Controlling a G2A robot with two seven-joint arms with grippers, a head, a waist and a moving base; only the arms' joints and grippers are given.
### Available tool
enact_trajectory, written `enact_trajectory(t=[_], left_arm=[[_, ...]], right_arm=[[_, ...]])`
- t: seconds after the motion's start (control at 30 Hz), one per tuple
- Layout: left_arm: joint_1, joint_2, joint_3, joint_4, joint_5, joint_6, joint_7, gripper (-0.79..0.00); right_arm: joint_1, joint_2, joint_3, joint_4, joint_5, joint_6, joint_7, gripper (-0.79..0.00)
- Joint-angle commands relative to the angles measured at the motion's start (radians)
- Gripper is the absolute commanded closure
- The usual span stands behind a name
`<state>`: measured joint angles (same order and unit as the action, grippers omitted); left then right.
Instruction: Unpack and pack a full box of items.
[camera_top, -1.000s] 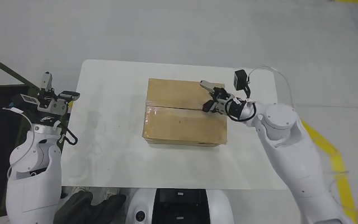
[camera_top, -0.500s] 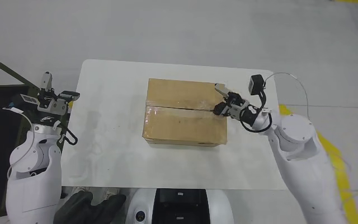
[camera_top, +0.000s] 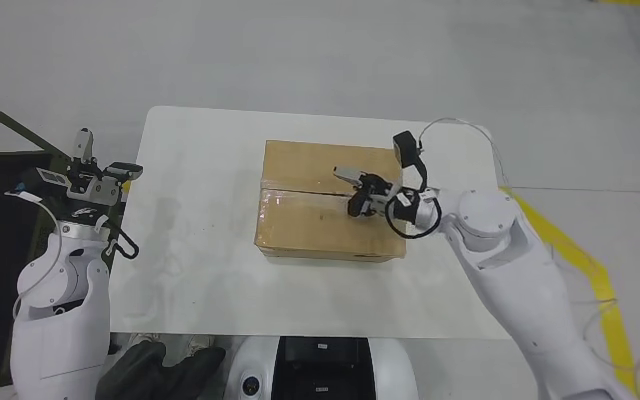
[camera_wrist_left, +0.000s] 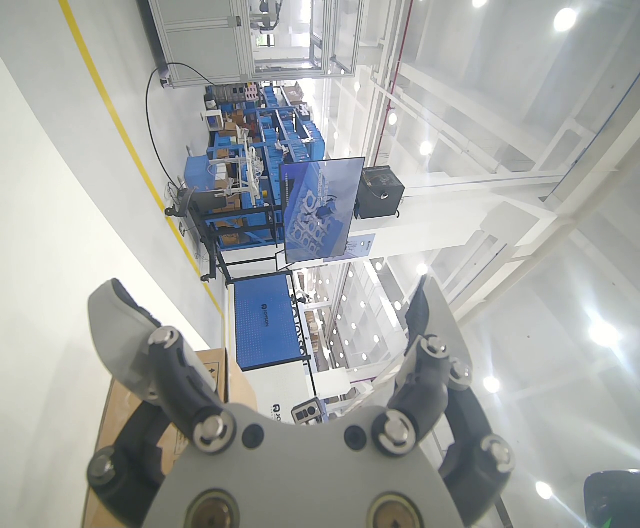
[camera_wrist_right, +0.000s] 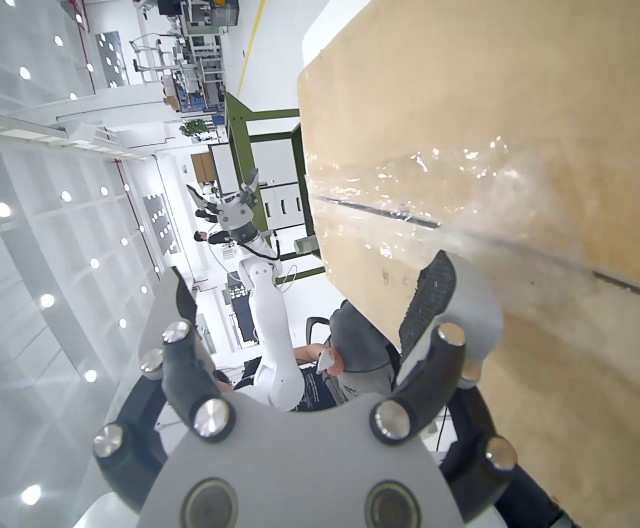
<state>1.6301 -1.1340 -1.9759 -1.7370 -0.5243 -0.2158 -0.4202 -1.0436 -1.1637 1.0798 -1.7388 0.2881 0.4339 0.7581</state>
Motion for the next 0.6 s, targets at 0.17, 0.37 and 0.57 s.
enact_trajectory(t=[0.17, 0.37, 0.57], left_arm=[[0.0, 0.0, 0.0, 0.0, 0.0, 0.0, 0.0, -0.785], [0.0, 0.0, 0.0, 0.0, 0.0, 0.0, 0.0, -0.785], [0.0, 0.0, 0.0, 0.0, 0.0, 0.0, 0.0, -0.785]], right_arm=[[0.003, -0.001, 0.029, 0.037, 0.037, -0.008, -0.043, -0.785], [-0.05, 0.011, 0.102, 0.009, 0.053, -0.028, -0.067, -0.785], [-0.113, 0.024, 0.183, -0.027, 0.071, -0.028, -0.093, -0.785]])
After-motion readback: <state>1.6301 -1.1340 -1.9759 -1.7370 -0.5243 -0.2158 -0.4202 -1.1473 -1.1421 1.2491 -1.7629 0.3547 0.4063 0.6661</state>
